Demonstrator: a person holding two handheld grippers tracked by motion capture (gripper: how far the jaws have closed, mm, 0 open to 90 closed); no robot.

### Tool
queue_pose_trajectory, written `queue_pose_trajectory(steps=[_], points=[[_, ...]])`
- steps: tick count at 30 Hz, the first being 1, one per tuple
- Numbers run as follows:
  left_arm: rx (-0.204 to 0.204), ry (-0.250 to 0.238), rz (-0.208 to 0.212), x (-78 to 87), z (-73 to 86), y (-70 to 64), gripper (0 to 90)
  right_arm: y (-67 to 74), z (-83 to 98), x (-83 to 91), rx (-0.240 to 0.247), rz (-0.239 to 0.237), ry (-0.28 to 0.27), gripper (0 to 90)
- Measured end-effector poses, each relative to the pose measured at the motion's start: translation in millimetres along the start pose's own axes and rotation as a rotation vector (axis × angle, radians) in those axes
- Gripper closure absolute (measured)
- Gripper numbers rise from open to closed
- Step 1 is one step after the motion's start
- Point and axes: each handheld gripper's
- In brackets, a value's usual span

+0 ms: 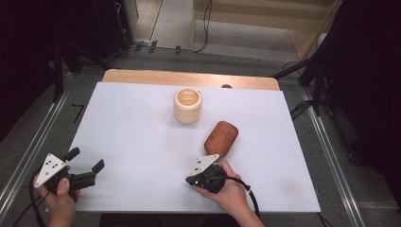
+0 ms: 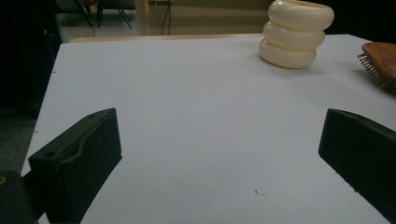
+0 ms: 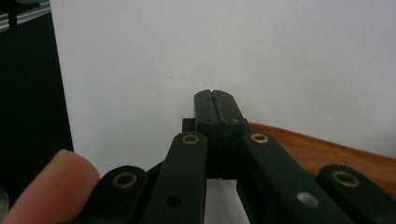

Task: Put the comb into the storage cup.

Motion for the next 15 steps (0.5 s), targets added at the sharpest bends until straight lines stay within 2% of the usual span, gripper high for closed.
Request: queue_pose_trajectory(steps=[5,13,15], points=[[-0.004,0.004,0.000,-0.3,-0.1,-0.3,0.0,-5.0,1.4,5.1,-0.028,-0.004,-0.017,88.2],[0.003,-0.004,0.003,1.7,0.4,0.2,0.0,-3.3,-8.3,-4.3,-0.022,0.021,0.005,88.2],[0.003,-0.004,0.001,1.7,0.4,0.1,0.0,-4.2,-7.9,-4.1,-0.023,0.013,0.007,88.3]])
Point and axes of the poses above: each handheld gripper's, and its own axes: x roughly backward along the jaws, z roughly out of its underside, y roughly to its left, and after that the axes turned 13 degrees about -x, right-handed
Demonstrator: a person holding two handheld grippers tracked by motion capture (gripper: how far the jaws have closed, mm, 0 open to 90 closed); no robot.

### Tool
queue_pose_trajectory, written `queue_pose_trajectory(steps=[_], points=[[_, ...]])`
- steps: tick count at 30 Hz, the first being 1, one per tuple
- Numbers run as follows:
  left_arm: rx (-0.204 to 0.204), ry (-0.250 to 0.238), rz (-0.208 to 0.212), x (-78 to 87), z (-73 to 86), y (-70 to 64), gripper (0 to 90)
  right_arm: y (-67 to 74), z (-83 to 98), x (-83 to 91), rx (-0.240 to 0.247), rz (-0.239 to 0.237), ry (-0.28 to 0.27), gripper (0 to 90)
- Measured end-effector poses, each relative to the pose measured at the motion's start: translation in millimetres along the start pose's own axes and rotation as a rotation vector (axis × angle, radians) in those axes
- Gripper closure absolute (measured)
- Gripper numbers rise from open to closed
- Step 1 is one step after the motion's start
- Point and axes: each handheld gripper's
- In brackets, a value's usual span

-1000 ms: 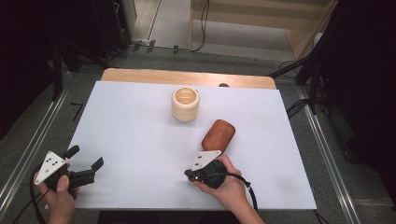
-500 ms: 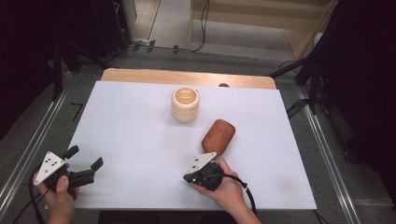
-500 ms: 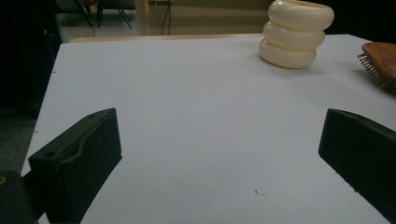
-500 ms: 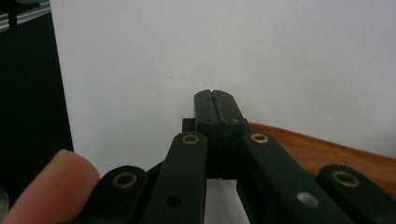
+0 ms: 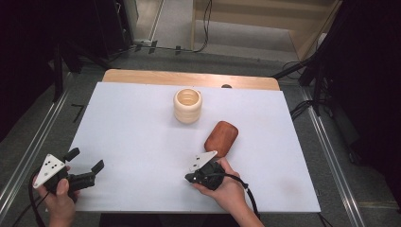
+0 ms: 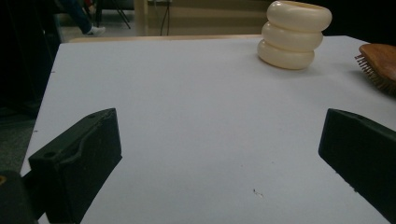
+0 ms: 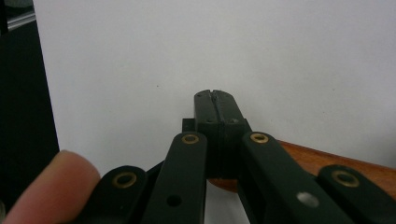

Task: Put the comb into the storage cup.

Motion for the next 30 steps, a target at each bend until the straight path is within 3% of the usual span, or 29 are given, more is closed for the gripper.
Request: queue_pose_trajectory(steps=[5,9,12,15,30], points=[[-0.003,0.003,-0.004,-0.1,0.0,0.1,0.0,-3.2,-1.7,0.1,-0.024,-0.015,0.021,88.3],[0.003,-0.001,-0.004,0.1,0.0,0.3,0.0,-4.0,1.5,-1.9,-0.016,0.041,0.082,88.3],[0.001,-0.001,-0.003,-0.2,0.1,0.3,0.0,-8.5,12.7,3.9,-0.040,0.013,0.066,88.3],[-0.003,0.002,-0.001,-0.6,-0.1,0.1,0.0,-13.3,25.6,12.7,-0.066,0.014,0.059,88.3],[-0.009,0.005,-0.002,-1.1,-0.2,-0.5,0.0,-41.9,67.1,54.7,-0.157,0.097,0.051,88.3]])
Point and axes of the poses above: each handheld gripper's, and its own axes: x roughly backward along the jaws, z roughly out of its underside, y roughly to its left, and after that the axes turned 13 degrees about -x, right-handed
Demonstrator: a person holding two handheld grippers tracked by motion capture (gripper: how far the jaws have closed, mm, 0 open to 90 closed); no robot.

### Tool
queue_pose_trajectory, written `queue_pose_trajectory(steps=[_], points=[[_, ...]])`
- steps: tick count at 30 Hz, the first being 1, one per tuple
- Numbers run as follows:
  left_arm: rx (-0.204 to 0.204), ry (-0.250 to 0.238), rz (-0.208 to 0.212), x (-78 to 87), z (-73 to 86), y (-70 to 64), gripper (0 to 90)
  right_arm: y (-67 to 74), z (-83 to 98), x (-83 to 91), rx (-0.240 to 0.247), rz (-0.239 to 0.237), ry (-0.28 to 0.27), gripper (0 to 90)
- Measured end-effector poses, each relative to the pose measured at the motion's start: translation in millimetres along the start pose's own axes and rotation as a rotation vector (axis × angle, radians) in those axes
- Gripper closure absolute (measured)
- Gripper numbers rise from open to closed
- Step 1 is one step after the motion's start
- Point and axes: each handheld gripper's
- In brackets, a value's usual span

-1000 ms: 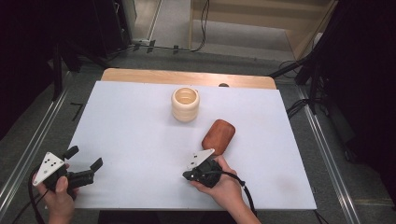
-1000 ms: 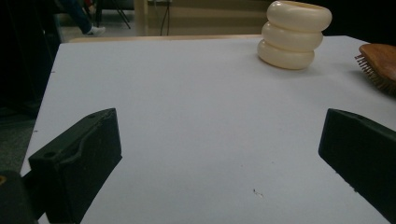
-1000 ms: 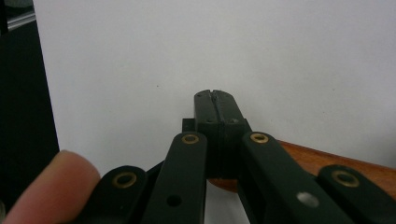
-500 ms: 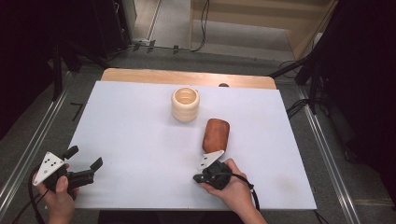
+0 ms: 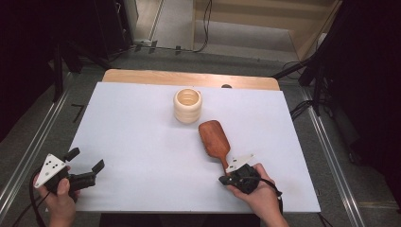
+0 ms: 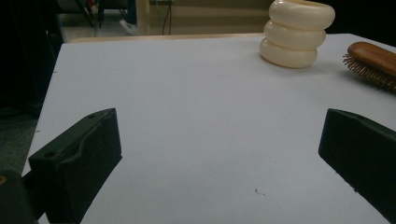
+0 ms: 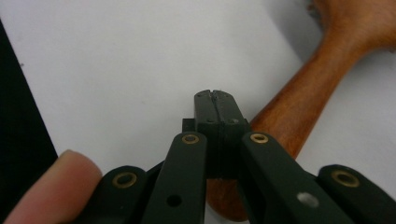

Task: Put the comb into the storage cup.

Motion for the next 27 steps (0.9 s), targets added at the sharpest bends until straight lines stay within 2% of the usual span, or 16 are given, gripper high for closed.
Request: queue_pose_trajectory(steps=[12,22,25,27], points=[[-0.002,0.001,0.000,0.2,-0.1,-0.1,0.0,-32.7,11.0,15.7,-0.069,0.076,0.000,88.2],[-0.001,-0.001,0.000,-0.2,0.0,0.0,0.0,-51.3,5.9,21.0,-0.068,0.164,0.001,88.2],[0.000,0.000,0.001,0.2,0.0,0.2,0.0,-52.4,4.2,24.2,-0.064,0.148,-0.004,87.7],[0.003,0.000,-0.001,0.3,-0.1,0.3,0.0,-52.2,2.2,29.1,-0.051,0.111,-0.008,74.0]])
Point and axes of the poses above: each handheld gripper's, and its own axes: x roughly backward along the jaws, z roughly out of its underside, y roughly to its left, and after that the axes turned 13 degrees about -x, right-handed
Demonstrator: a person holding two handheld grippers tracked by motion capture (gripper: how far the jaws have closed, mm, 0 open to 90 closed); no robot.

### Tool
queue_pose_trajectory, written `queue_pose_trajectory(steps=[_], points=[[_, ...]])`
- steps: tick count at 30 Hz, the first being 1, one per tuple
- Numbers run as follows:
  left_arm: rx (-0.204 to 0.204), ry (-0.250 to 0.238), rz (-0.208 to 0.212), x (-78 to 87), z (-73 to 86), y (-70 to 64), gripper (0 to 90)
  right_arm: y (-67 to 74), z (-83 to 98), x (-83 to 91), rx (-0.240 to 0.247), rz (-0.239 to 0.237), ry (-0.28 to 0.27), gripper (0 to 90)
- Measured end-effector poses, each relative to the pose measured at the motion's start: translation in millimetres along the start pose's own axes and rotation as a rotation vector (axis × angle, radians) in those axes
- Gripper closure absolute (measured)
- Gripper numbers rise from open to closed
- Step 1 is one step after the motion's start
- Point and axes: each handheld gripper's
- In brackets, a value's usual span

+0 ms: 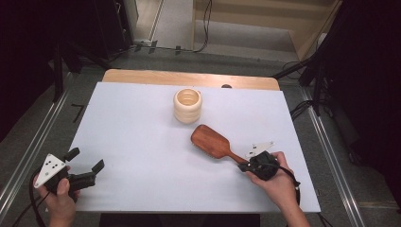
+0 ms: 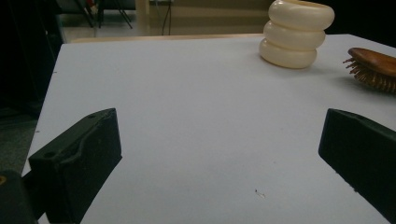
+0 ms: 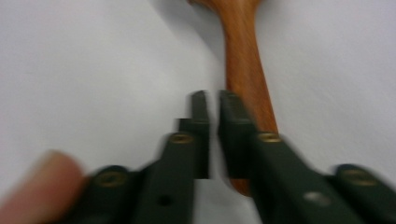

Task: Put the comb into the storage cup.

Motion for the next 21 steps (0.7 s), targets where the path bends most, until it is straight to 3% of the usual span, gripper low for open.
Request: queue_pose_trajectory(steps=[7,10,21], points=[[-0.002,0.000,0.003,-0.2,0.0,-0.1,0.0,3.5,-11.4,17.7,0.013,-0.036,-0.021,29.7],[-0.004,0.000,0.002,-0.5,-0.1,-0.4,0.0,2.9,-18.3,20.0,0.000,-0.051,-0.020,0.2],[-0.003,-0.002,0.002,-0.6,0.0,-0.2,0.0,-1.0,-40.4,9.2,-0.028,-0.007,0.056,0.0]])
Point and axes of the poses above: each handheld gripper's, and its own axes: x roughly backward along the jaws, z roughly out of its underside, y roughly to its left, and after that the axes turned 13 degrees about -x, right-handed
